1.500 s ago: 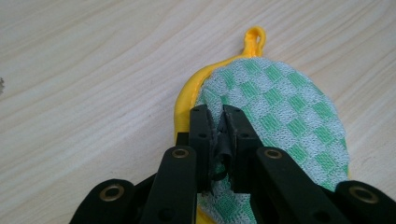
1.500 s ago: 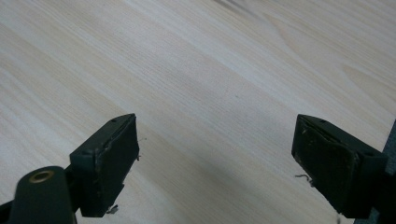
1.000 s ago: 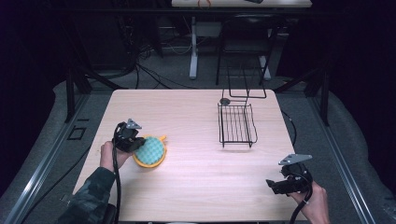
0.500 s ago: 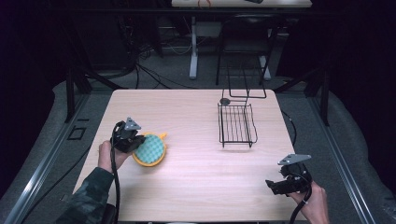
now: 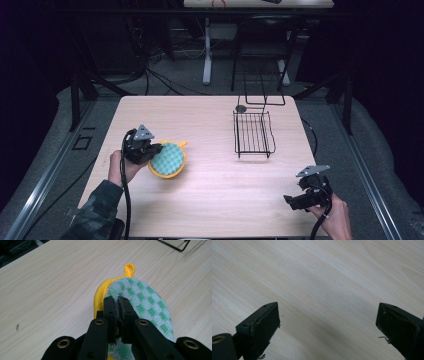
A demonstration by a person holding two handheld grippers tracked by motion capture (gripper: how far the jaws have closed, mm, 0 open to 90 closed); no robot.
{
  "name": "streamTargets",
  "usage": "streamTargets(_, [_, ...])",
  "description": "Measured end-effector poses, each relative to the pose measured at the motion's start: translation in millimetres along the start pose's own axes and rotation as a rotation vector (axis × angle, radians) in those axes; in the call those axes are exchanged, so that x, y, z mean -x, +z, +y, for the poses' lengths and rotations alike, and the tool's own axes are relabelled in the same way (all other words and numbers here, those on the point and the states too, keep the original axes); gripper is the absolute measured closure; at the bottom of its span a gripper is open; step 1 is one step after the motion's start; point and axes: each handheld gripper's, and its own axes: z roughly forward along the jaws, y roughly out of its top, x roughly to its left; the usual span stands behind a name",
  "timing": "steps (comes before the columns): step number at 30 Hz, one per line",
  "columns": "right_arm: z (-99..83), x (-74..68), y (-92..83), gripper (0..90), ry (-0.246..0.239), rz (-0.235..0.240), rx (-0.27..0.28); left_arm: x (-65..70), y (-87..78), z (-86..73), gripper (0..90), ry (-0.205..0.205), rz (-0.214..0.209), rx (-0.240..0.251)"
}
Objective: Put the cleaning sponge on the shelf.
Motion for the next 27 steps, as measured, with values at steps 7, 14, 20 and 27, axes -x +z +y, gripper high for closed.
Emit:
streamTargets(7, [0.5, -1.3, 1.8, 2.5, -0.009, -0.003, -0.008, 6.0, -2.1, 9.2, 86.2, 0.005, -0.022, 0.024])
streamTargets(14, [0.2, -0.8, 1.5, 3.2, -0.016, -0.005, -0.008, 14.1, -1.1, 19.0, 86.2, 0.026, -0.042, 0.033])
streamTargets(20, [0.7, -1.9, 1.0, 3.6, -0.018, -0.004, -0.011, 18.0, 0.0, 23.7, 86.1, 0.030, -0.051, 0.045])
streamTargets(27, [0.8, -2.4, 1.3, 4.7, -0.017, -0.003, -0.012, 20.0, 0.1, 28.3, 86.1, 0.035, -0.057, 0.055])
